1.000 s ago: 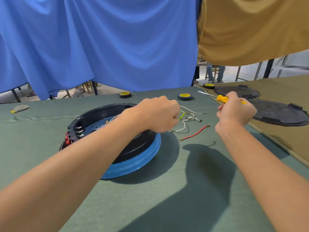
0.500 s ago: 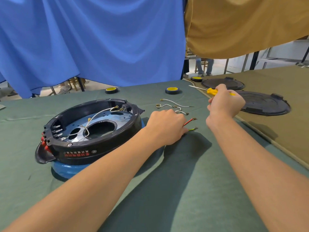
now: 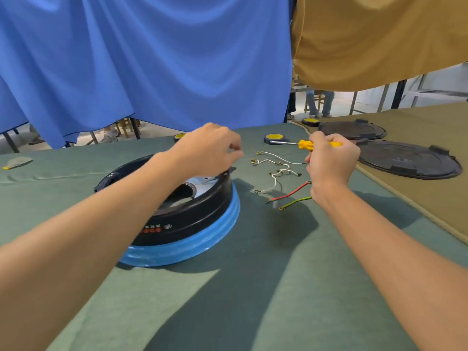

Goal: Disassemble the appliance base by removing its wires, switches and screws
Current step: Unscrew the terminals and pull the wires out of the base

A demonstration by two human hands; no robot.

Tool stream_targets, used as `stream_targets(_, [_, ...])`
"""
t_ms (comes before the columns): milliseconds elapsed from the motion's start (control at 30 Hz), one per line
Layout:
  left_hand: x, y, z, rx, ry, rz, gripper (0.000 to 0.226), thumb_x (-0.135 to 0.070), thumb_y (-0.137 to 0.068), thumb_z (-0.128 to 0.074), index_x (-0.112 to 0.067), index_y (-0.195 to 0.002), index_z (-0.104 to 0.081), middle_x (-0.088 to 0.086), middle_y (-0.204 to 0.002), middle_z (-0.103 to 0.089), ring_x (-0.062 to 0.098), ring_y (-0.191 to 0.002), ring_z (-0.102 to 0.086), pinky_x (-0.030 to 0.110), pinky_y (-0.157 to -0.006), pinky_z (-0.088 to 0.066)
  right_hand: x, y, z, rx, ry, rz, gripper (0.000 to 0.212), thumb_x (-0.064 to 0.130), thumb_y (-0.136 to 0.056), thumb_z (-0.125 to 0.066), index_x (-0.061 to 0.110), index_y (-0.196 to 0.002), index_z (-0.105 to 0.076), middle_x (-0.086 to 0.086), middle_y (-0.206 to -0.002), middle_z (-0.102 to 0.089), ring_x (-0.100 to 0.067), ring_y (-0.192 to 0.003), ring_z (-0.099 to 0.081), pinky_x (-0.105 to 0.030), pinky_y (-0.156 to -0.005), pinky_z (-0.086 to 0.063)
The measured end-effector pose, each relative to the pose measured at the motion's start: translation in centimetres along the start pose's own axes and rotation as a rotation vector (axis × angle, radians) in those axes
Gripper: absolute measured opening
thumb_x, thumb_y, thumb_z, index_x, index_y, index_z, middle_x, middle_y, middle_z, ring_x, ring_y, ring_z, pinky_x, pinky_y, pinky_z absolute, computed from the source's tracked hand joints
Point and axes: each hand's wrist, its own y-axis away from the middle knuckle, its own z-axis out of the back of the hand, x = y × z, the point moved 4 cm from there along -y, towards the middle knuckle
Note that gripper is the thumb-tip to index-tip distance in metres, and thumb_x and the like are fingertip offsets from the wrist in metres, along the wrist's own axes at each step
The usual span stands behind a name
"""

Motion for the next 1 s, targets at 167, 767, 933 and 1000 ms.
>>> stream_targets(167, [5.8,1.6,-1.4,0.039,0.176,0.195,0.037,-0.027,-0.104,-0.038,-0.016,-0.135,-0.054,0.004,-0.13,-0.06,0.028,-0.11,-0.056,0.024,-0.087,-0.034,0.3,2.2,-1.8,0.141,-0.022,0.054,0.022,0.012,-0.08,-0.062,-0.005,-0.069,-0.057,-0.009,-0.05,-0.05,-0.017,-0.047,-0.046,-0.026,-0.043,-0.035])
stream_targets(767, [11.3,2.7,-2.1,0.223,0.065,0.335,0.055,-0.069,-0.093,-0.02,-0.044,-0.124,-0.058,-0.005,-0.104,-0.063,0.024,-0.094,-0.053,0.041,-0.085,-0.041,2.9,11.7,-5.1,0.353,0.251,0.585,0.028,0.028,-0.092,-0.064,0.013,-0.069,-0.064,0.005,-0.059,-0.063,-0.01,-0.064,-0.058,-0.014,-0.055,-0.039])
stream_targets(933, [11.4,3.7,-1.7,0.205,-0.065,0.409,0.051,-0.06,-0.097,-0.027,-0.034,-0.133,-0.052,0.002,-0.106,-0.058,0.03,-0.09,-0.052,0.04,-0.079,-0.04,3.2,12.2,-5.3,0.364,0.298,0.632,0.027,0.026,-0.093,-0.064,0.011,-0.07,-0.064,0.008,-0.058,-0.061,-0.005,-0.067,-0.057,-0.012,-0.054,-0.038])
stream_targets(1000, [11.3,4.3,-1.2,0.177,-0.15,0.429,0.048,-0.057,-0.098,-0.031,-0.03,-0.13,-0.053,0.006,-0.105,-0.056,0.032,-0.089,-0.051,0.039,-0.075,-0.037,3.6,12.2,-5.2,0.364,0.316,0.629,0.027,0.025,-0.093,-0.064,0.01,-0.07,-0.064,0.008,-0.059,-0.061,-0.003,-0.067,-0.057,-0.01,-0.055,-0.038])
